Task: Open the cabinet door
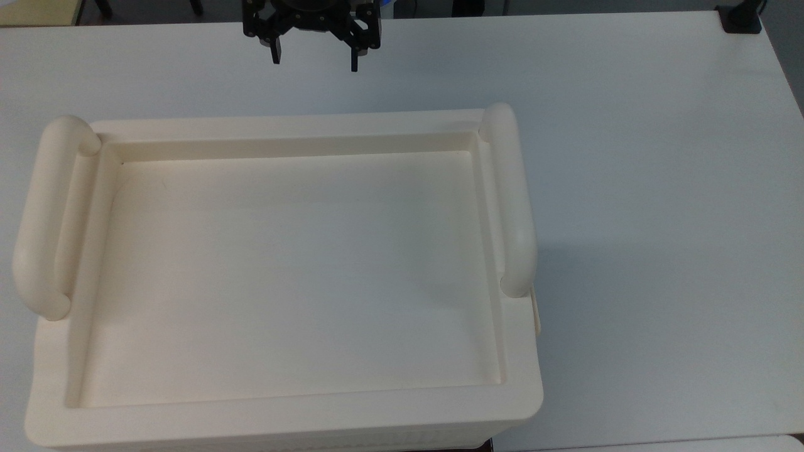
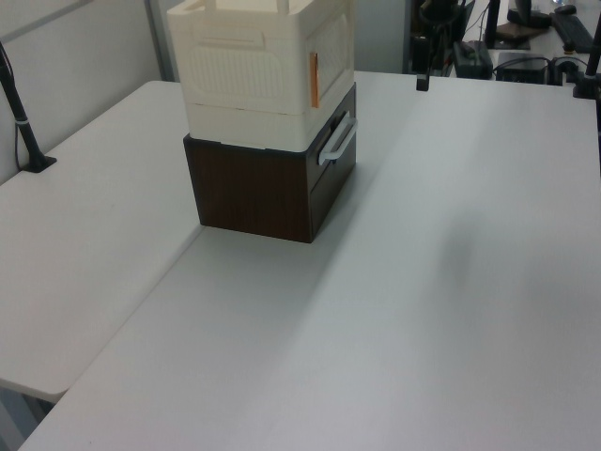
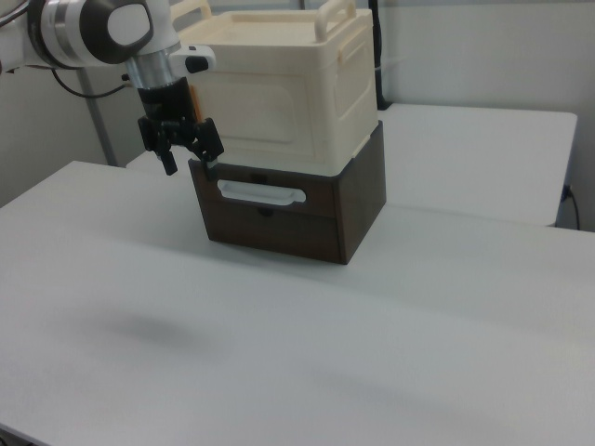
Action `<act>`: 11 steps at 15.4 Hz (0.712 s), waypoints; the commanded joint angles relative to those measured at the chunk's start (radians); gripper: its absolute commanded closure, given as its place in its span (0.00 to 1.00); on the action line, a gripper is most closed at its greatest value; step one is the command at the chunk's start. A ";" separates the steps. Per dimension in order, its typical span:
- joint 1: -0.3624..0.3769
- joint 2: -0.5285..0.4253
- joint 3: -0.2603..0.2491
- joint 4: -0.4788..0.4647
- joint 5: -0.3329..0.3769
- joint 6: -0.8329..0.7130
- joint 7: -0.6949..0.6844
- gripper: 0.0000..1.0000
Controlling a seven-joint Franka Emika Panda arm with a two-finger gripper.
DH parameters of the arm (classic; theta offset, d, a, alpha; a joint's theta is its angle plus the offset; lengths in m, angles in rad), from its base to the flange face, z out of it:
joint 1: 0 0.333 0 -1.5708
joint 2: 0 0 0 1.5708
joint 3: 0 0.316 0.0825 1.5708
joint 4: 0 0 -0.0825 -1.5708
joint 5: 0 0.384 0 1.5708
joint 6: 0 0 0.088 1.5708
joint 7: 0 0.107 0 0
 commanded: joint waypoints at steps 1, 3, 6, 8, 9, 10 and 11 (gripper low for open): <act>0.017 -0.018 -0.010 -0.025 0.014 0.010 0.005 0.00; 0.018 -0.006 -0.010 -0.014 0.015 0.035 0.003 0.00; 0.021 0.000 -0.004 0.004 0.008 0.089 0.003 0.00; 0.024 0.003 -0.002 0.006 0.003 0.123 -0.006 0.00; 0.040 0.006 -0.002 0.007 0.003 0.150 -0.009 0.00; 0.055 0.021 -0.002 0.030 0.003 0.186 -0.006 0.00; 0.058 0.044 -0.002 0.059 0.006 0.206 -0.005 0.00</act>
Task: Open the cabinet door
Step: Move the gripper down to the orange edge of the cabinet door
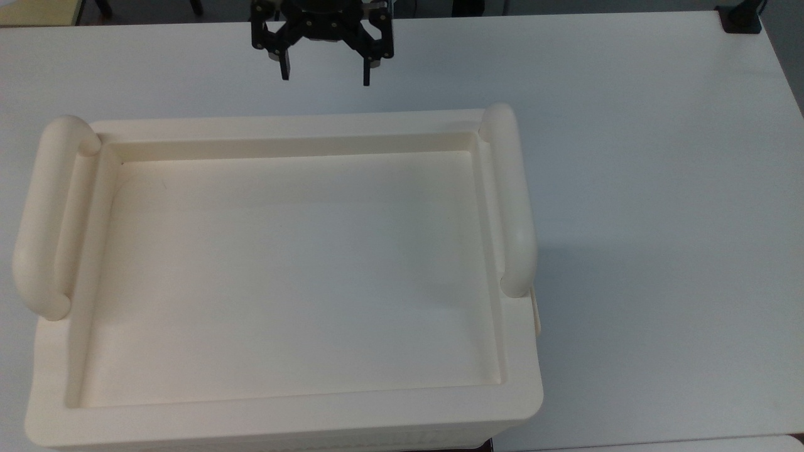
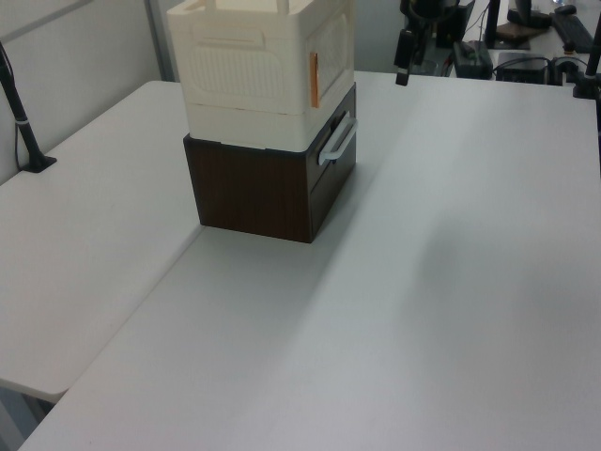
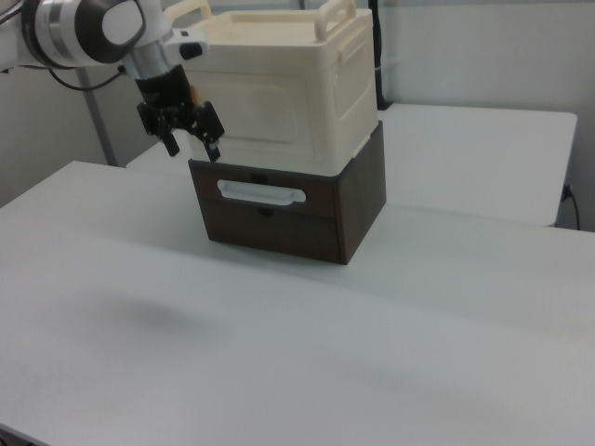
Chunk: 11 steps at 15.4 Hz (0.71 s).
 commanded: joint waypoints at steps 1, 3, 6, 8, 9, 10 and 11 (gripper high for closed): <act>0.040 0.073 -0.007 0.095 0.011 0.065 0.006 0.00; 0.069 0.101 -0.007 0.133 0.009 0.121 0.012 0.00; 0.075 0.112 -0.007 0.137 0.014 0.230 0.019 0.00; 0.087 0.112 -0.007 0.135 0.012 0.293 0.055 0.00; 0.091 0.116 -0.007 0.137 0.012 0.322 0.074 0.00; 0.100 0.121 -0.007 0.137 0.011 0.350 0.091 0.00; 0.106 0.124 -0.007 0.135 0.009 0.379 0.108 0.00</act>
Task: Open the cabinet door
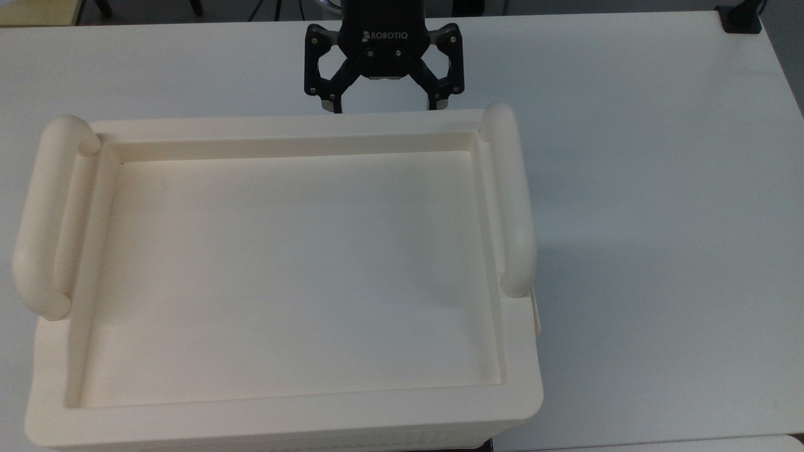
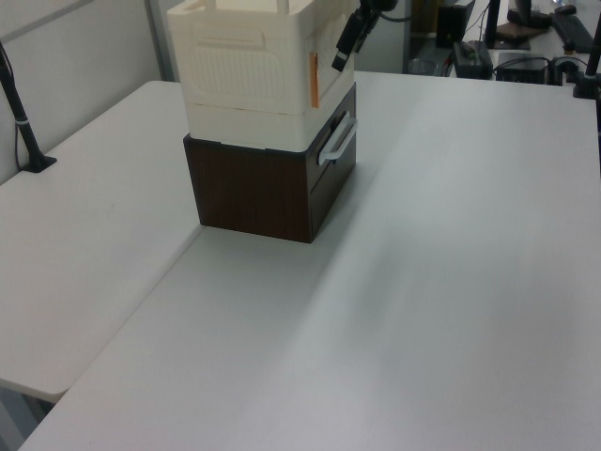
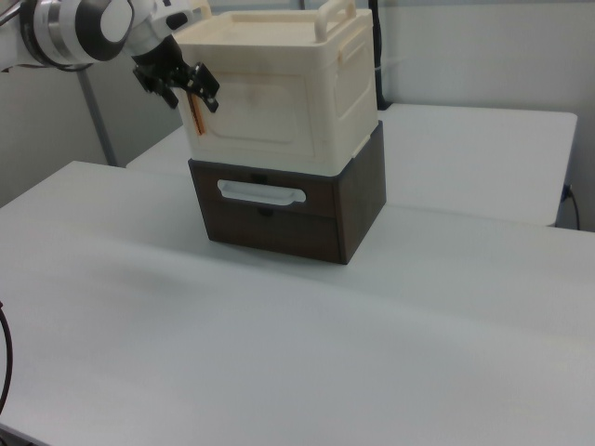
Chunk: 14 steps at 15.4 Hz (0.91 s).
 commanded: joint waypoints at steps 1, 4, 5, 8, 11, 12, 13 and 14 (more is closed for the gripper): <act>0.032 0.017 -0.009 0.010 0.006 0.097 0.077 0.00; 0.035 0.026 -0.008 0.012 0.001 0.118 0.083 0.05; 0.043 0.032 -0.009 0.012 -0.002 0.119 0.080 0.05; 0.049 0.048 -0.009 0.013 -0.026 0.122 0.075 0.11; 0.049 0.052 -0.009 0.012 -0.058 0.171 0.075 0.16; 0.049 0.057 -0.009 0.012 -0.069 0.176 0.075 0.16; 0.050 0.058 -0.009 0.012 -0.084 0.177 0.072 0.18; 0.049 0.058 -0.009 0.010 -0.103 0.177 0.071 0.20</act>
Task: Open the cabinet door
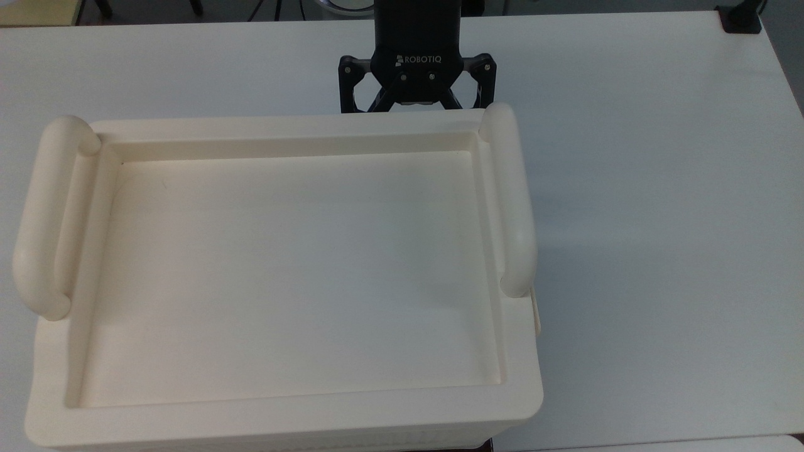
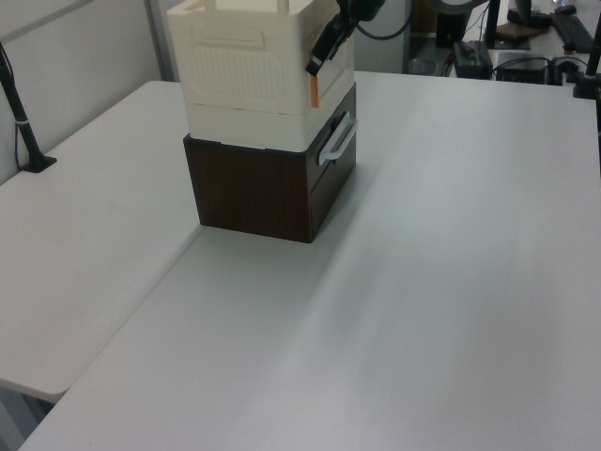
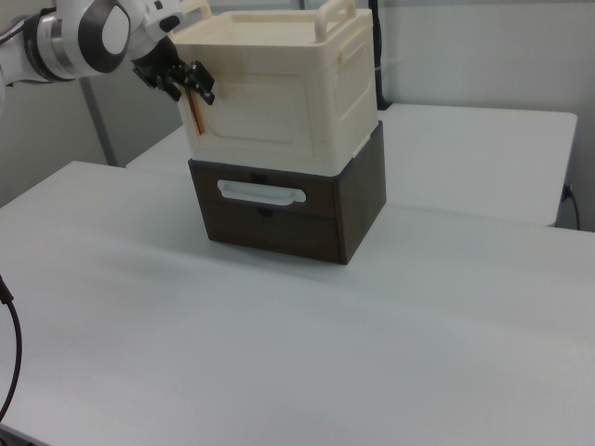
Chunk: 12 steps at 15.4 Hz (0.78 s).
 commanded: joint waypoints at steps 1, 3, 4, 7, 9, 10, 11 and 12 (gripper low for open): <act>0.012 0.011 -0.010 0.007 -0.063 0.021 0.005 0.24; 0.012 0.011 -0.010 0.006 -0.070 0.020 -0.023 0.33; 0.012 0.010 -0.010 0.004 -0.070 0.020 -0.041 0.41; 0.013 0.007 -0.008 0.001 -0.067 0.012 -0.067 0.64; 0.015 0.002 -0.008 0.000 -0.067 0.008 -0.067 0.72; 0.015 0.002 -0.008 -0.002 -0.065 0.007 -0.066 0.77; 0.015 0.002 -0.008 -0.002 -0.064 0.006 -0.066 0.82; 0.015 0.001 -0.008 -0.002 -0.061 0.004 -0.066 0.87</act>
